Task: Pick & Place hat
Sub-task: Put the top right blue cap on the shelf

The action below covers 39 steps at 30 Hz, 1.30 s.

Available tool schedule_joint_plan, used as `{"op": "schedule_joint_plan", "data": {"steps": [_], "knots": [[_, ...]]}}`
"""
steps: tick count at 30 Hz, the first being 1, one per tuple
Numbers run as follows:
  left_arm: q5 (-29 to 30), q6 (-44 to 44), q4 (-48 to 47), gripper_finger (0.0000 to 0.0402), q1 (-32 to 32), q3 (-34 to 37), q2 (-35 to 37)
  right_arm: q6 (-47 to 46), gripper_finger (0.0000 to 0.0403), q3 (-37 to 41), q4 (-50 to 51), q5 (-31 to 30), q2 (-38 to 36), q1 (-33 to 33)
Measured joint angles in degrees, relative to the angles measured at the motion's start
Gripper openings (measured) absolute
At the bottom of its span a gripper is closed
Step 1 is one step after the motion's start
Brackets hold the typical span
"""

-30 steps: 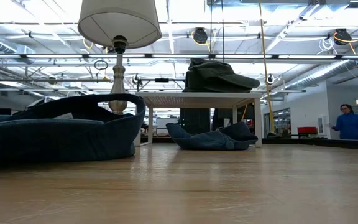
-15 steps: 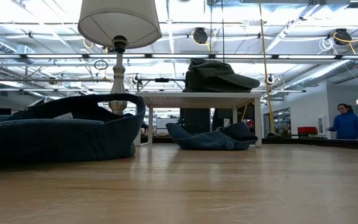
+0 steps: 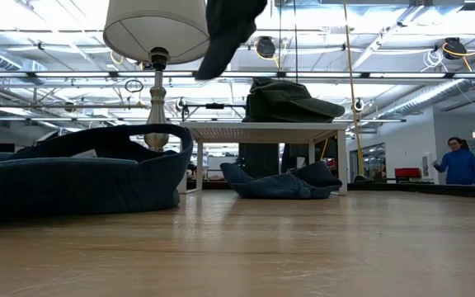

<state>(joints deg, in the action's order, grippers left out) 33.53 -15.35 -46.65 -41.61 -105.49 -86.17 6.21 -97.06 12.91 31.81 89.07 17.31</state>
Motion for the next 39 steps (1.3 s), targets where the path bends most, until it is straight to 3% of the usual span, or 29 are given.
{"op": "schedule_joint_plan", "data": {"steps": [10,14,28,39], "knots": [[0.01,4.72,-0.29,0.0141,2.45,0.00,0.00,16.17,0.0000,0.00,3.99,-0.51,3.20,2.80],[0.04,4.72,-0.28,0.0141,3.35,0.00,0.02,20.00,0.0000,-0.07,1.25,-4.52,2.97,4.14],[1.19,4.61,-0.27,0.0141,7.71,0.02,0.04,16.35,0.0000,-0.05,-8.25,-2.93,7.54,9.39],[1.03,4.73,-0.46,0.0141,8.00,0.02,0.04,18.85,0.0000,-0.04,-13.53,-0.21,12.02,14.19]]}}
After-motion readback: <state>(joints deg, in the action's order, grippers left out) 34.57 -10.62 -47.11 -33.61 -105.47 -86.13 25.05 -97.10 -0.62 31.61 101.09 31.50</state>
